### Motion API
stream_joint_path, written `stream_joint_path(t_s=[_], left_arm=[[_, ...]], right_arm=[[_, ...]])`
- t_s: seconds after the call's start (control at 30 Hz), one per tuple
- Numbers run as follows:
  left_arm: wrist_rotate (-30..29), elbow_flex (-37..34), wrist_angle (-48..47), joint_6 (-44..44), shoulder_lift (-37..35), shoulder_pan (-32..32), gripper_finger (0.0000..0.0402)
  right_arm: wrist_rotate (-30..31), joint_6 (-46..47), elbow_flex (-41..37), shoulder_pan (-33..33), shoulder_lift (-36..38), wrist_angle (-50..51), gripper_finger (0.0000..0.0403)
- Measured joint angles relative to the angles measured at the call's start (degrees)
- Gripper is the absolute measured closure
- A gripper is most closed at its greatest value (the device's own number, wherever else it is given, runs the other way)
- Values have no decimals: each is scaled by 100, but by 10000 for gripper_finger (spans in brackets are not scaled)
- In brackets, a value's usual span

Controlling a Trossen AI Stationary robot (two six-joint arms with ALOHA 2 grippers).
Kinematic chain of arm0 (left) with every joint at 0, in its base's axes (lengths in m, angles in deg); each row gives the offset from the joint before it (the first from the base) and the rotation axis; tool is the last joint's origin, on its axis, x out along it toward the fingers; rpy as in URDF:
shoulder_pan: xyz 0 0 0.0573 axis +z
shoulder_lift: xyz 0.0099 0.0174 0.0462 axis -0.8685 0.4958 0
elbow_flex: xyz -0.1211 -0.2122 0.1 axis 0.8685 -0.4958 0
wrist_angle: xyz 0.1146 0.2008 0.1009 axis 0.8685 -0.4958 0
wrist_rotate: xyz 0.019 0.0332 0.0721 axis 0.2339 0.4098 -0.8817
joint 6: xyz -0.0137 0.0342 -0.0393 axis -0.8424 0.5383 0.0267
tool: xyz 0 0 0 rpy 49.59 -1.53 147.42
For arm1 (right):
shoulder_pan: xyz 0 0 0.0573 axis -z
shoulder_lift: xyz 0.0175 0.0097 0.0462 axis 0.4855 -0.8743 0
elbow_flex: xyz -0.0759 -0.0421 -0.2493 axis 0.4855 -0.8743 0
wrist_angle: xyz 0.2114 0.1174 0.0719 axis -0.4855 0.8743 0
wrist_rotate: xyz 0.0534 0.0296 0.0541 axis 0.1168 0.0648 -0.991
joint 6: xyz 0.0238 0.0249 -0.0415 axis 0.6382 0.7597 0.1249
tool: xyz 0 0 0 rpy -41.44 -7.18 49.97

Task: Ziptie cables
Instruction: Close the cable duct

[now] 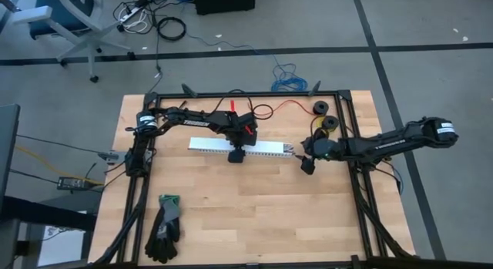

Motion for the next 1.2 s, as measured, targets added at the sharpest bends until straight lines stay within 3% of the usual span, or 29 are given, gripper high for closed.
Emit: stream_joint_path(t_s=[0.3,0.63,0.87,1.2], left_arm=[[-5,11,-79,-47,0,-7,124],[-1,13,-111,-181,0,-9,124],[0,13,-107,-200,0,-9,124],[0,13,-99,-203,0,-9,124]], right_arm=[[261,-52,0,94,-868,-872,108],[302,424,68,112,-814,-912,107],[-247,209,68,110,-814,-722,100],[-737,190,68,110,-814,-490,17]])
